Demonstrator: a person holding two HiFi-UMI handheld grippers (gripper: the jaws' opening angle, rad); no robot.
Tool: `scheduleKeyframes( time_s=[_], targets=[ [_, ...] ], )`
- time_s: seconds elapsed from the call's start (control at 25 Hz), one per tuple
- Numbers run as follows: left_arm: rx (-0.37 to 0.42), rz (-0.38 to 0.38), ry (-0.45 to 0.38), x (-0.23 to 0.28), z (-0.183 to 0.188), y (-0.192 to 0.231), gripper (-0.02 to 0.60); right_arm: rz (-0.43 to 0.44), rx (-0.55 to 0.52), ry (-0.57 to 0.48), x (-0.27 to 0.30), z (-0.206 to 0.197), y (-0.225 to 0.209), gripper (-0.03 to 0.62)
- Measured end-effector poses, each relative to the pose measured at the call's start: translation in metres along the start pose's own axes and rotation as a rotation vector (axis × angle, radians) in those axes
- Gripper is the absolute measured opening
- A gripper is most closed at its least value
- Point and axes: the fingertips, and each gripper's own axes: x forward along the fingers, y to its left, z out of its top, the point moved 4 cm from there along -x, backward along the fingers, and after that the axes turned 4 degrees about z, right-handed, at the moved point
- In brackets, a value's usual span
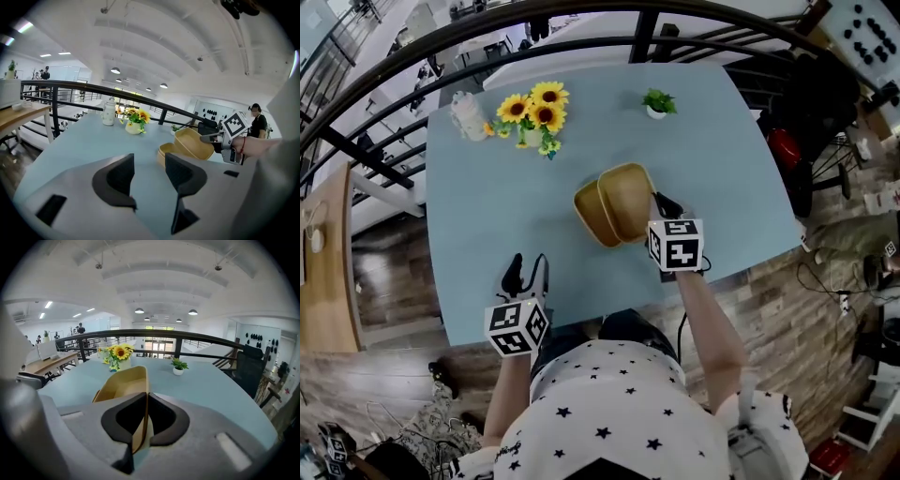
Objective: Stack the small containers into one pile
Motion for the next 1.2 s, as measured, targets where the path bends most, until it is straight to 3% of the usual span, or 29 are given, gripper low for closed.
scheduleKeyframes(
  time_s=[0.6, 1.2],
  targets=[
    [-0.038, 0.066, -0.003, -0.012, -0.006, 0.027, 0.195, 0.108, -0.062, 0.056, 0.026, -0.003, 0.042, 0.020],
    [-0.054, 0.101, -0.009, -0.011, -0.006, 0.030, 0.195, 0.162, -0.095, 0.107, 0.043, -0.012, 0.047, 0.020]
  ],
)
